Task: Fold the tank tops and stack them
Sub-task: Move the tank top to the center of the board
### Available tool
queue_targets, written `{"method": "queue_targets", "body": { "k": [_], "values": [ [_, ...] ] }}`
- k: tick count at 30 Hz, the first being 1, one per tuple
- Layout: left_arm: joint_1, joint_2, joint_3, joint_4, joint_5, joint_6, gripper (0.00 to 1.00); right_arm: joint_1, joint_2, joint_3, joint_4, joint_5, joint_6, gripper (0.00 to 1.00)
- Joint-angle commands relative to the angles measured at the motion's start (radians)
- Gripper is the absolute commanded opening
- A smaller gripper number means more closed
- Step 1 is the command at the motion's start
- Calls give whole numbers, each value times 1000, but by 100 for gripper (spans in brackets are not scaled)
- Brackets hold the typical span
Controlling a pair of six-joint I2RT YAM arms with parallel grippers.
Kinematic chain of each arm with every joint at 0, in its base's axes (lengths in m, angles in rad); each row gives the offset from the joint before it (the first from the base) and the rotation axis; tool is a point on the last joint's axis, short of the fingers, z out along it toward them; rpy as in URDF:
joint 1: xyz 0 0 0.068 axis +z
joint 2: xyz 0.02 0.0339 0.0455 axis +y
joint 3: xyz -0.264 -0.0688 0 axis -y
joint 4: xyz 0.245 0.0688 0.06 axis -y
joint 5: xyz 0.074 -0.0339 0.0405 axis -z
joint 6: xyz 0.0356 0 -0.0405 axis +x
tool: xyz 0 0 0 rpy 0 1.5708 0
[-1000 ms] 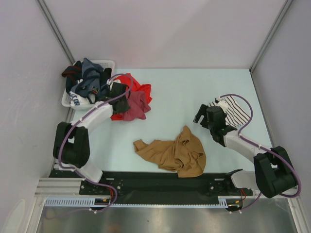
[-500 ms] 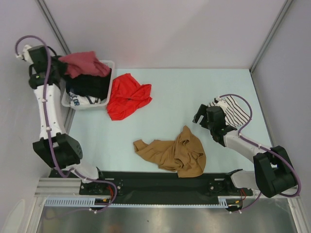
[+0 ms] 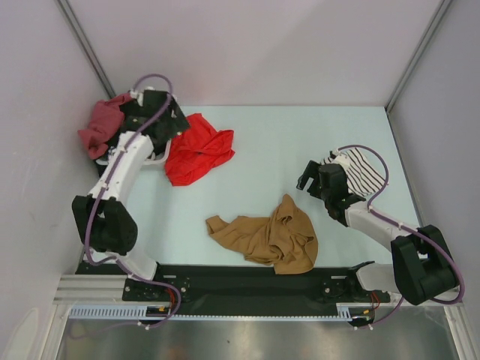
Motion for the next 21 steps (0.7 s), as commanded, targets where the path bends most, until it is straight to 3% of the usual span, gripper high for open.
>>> {"method": "queue_targets", "body": {
  "k": [1,7,15,18,20,21],
  "values": [
    [-86,-77,-158,65,-69,103,100,-4,10,8,34,2,8,93],
    [-183,92,-189,41,-57,130,100,-4,15,9,36,-5,8,93],
    [-189,351,-68,-4,-55,166,100,-7,9,8,33,-3,9,93],
    [-183,423,-27,-7,-26,178,95,-6,10,6,34,-5,9,93],
    [-173,445,-22,10,32,198,71,-9,10,8,33,-5,8,93],
    [-168,445,-27,31,54,204,44,-7,10,8,33,-6,9,93]
  ]
}}
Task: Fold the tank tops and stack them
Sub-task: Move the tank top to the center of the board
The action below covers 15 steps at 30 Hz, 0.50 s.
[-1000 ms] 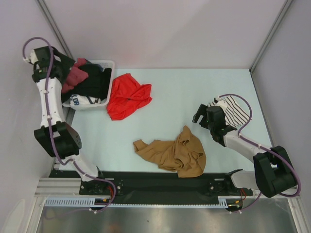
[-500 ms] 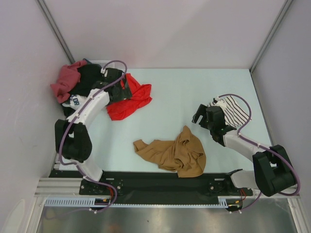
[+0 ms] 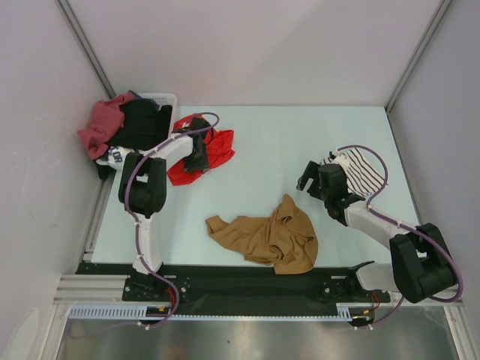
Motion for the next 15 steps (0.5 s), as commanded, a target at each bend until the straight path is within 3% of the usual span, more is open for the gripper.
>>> {"method": "queue_targets", "body": {
  "k": [1,2,3,10,14,15],
  "values": [
    [17,-1,37,45,101,55,34,-6,-3,8,32,-2,9,93],
    [17,-13,33,56,116,67,26,-6,-5,8,32,-2,9,93],
    [17,-20,34,60,124,70,1,-9,-3,6,32,-3,9,93],
    [82,-145,117,25,181,58,0,-12,1,6,35,-9,11,93],
    [228,-288,97,152,435,-119,0,-10,6,6,39,-12,12,93],
    [260,-302,91,234,577,-164,0,-12,9,8,39,-17,12,93]
  ]
}}
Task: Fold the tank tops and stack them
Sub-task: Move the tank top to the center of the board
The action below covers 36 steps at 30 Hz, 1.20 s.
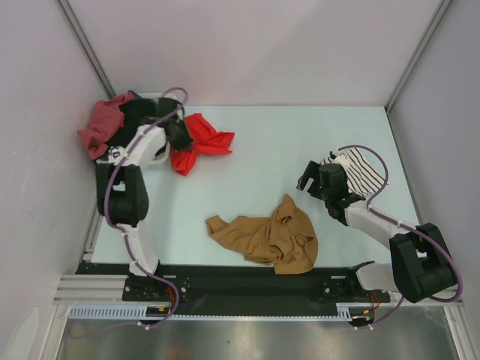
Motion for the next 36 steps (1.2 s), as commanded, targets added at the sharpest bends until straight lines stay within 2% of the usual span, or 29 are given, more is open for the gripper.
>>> {"method": "queue_targets", "body": {
  "k": [1,4,6,7,9,13,15,16,17,18,20,21,23,24,27,29,32,34,36],
  "values": [
    [184,-164,72,191,307,-190,0,-2,9,8,39,-4,12,93],
    [281,-153,244,145,341,-265,0,-4,15,11,39,-12,12,92],
    [340,-168,314,134,354,-317,0,-4,16,12,38,-13,12,92],
    [406,-210,312,143,350,-340,0,-4,14,9,39,-15,12,92],
    [518,-262,236,203,327,-420,0,-2,17,12,41,-16,12,92],
    [659,-398,11,329,270,-608,0,-2,25,12,44,-25,12,92],
    [677,-425,-80,361,229,-623,1,-1,28,14,48,-30,12,92],
    [680,-426,-89,354,207,-621,7,-2,29,12,48,-29,12,92],
    [680,-419,-92,346,184,-598,17,-2,29,14,48,-32,12,92],
    [677,-405,-72,332,190,-582,35,-1,31,15,48,-30,11,92],
    [664,-351,-18,274,195,-522,58,-2,31,15,47,-29,11,92],
    [640,-331,73,189,180,-487,99,-2,31,14,47,-29,9,92],
    [606,-261,204,77,154,-359,100,-1,31,14,48,-32,8,92],
    [567,-244,324,-21,125,-322,100,1,31,14,51,-39,3,92],
    [470,-227,433,-114,39,-223,100,8,42,21,56,-55,-7,92],
    [424,-271,419,-120,-4,-173,100,31,51,30,53,-61,-27,91],
    [318,-368,303,-64,-21,-82,100,112,54,57,32,3,-81,90],
    [229,-433,218,-65,-104,-8,100,152,55,69,27,59,-115,89],
    [160,-486,142,-94,-155,21,100,178,57,78,18,70,-124,84]
  ]
}}
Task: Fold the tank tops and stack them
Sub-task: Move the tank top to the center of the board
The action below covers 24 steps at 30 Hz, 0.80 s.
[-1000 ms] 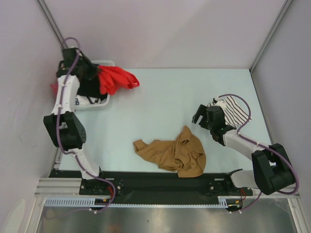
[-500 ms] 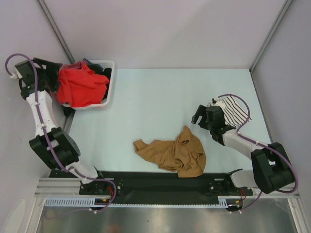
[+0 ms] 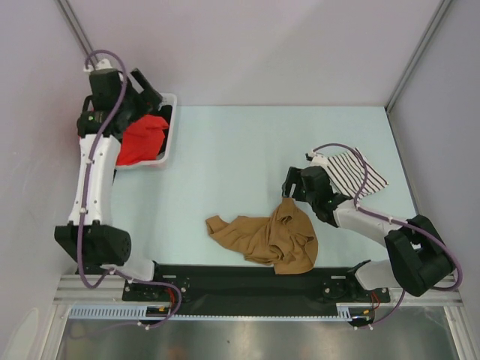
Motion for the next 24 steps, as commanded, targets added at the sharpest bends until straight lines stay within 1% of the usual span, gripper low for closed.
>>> {"method": "queue_targets", "body": {
  "k": [1,3,4,5,6,7,8,9,11,12,14,15,17,19,22,24],
  "values": [
    [-86,-125,-108,-50,-133,163,100,42,3,56,-2,63,-61,81],
    [-147,-156,-183,-77,-123,181,100,45,0,78,-61,55,-51,79],
    [-167,-192,-217,-78,-89,194,100,45,6,128,-177,54,-34,79],
    [-189,-213,-296,-69,-74,198,100,47,7,154,-244,58,9,77],
    [-242,-235,-339,-58,-63,203,100,51,4,174,-299,54,23,77],
    [-274,-286,-384,-50,-68,198,100,72,-5,182,-339,44,29,77],
    [-307,-317,-433,-9,-96,188,100,86,-35,181,-394,41,37,79],
    [-365,-387,-546,25,-104,177,100,106,-54,175,-411,29,53,80],
    [-413,-462,-667,106,-101,139,100,163,-95,156,-454,15,66,81],
    [-448,-528,-773,181,-91,126,100,178,-98,155,-473,14,78,81],
    [-479,-579,-858,252,-100,88,100,211,-94,153,-526,20,90,80],
    [-504,-616,-927,266,-118,80,100,214,-80,145,-539,17,99,80],
    [-518,-631,-981,301,-121,68,100,220,-65,132,-536,8,98,80],
    [-523,-631,-1045,323,-94,65,100,221,-36,129,-536,1,101,74],
    [-538,-619,-1120,367,-59,70,100,231,-11,150,-552,-8,98,56],
    [-552,-621,-1172,412,-45,76,100,240,-10,165,-565,-9,90,36]
  ]
}}
